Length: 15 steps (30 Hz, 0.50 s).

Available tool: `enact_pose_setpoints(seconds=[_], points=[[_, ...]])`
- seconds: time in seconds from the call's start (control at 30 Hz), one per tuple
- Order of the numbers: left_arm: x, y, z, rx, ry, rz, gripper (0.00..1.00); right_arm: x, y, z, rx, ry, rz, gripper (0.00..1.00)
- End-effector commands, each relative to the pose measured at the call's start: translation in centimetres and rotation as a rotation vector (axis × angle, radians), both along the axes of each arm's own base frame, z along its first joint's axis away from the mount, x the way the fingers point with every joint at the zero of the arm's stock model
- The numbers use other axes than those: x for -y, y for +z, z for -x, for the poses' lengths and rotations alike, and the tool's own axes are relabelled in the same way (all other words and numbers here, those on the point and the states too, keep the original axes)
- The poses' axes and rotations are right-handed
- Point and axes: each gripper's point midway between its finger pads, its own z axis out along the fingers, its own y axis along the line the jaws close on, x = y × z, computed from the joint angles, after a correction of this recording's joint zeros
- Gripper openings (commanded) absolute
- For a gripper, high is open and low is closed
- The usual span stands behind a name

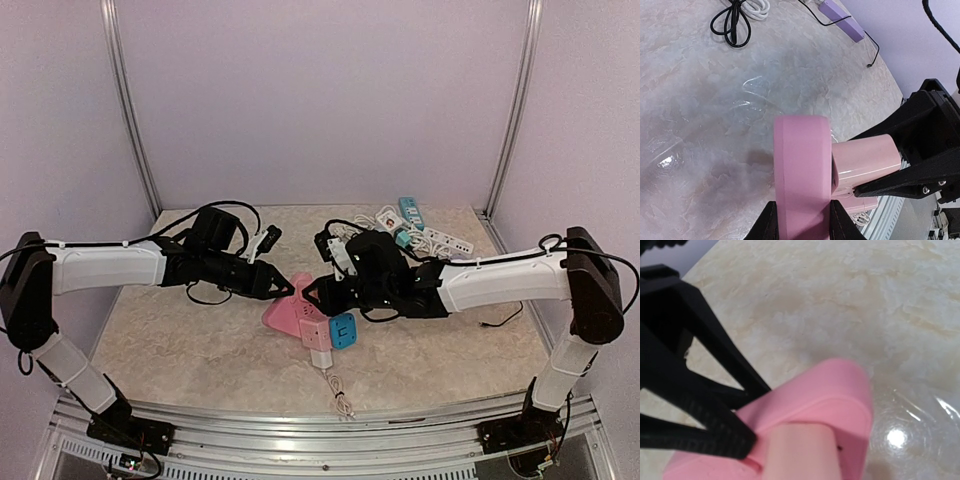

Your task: Pull the plug off the socket

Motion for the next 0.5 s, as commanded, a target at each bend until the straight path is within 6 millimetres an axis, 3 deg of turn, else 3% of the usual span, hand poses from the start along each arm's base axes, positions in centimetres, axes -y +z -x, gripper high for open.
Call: enact_pose_setpoints(seconds=[0.0,0.47], points=[[0.4,1.5,-1.0,0.045,0.008,0.031,0.07,-0.7,1.7,0.9,0.004,0.030,-0.065,0.00],[-0.1,0.9,-1.5,0.038,0.043,-0.002,0.06,-0.6,-0.1,0.4,0.058,-0.079,0.129,0.00]])
